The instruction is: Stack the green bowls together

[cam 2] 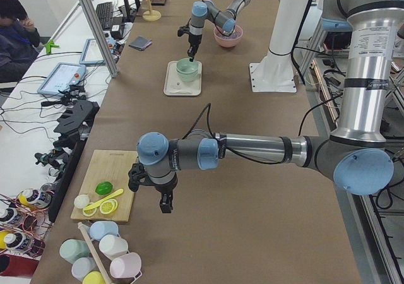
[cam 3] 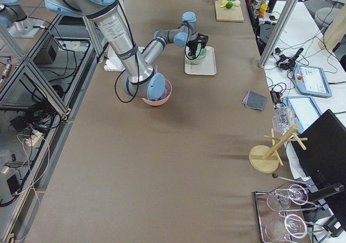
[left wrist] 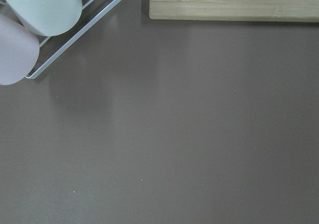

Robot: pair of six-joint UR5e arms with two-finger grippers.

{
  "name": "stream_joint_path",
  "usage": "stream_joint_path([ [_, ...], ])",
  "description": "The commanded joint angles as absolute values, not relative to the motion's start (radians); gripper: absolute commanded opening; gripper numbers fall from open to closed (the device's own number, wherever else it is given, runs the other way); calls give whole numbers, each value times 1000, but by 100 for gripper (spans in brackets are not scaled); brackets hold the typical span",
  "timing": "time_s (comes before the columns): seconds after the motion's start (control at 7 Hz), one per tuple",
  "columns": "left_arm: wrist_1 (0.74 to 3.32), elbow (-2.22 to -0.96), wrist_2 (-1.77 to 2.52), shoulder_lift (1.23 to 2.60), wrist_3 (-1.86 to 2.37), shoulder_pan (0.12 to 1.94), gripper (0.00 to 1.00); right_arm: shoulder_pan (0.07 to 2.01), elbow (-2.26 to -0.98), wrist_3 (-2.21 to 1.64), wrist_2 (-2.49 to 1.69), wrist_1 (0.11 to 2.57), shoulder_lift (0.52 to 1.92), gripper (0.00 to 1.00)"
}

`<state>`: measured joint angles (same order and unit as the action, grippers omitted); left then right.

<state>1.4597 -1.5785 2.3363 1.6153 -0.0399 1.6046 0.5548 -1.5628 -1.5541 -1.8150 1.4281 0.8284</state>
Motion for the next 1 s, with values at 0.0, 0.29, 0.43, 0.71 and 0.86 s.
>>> stream_joint_path([
  [0.0,1460,-1578,2336,1615,-40,1605,99,554,-1556,-1551,-1809,1427,828,0],
  [0.29,1459,-1578,2336,1615,-40,1605,99,552,-1548,-1551,-1798,1398,828,0],
  [0.43,1459,-1578,2336,1615,-40,1605,99,554,-1540,-1552,-1795,1391,828,0],
  [0.71,1460,-1578,2336,1615,-40,1605,99,552,-1539,-1549,-1795,1391,828,0],
  [0.86,1459,-1578,2336,1615,-40,1605,99,552,-1539,-1555,-1795,1390,827,7],
])
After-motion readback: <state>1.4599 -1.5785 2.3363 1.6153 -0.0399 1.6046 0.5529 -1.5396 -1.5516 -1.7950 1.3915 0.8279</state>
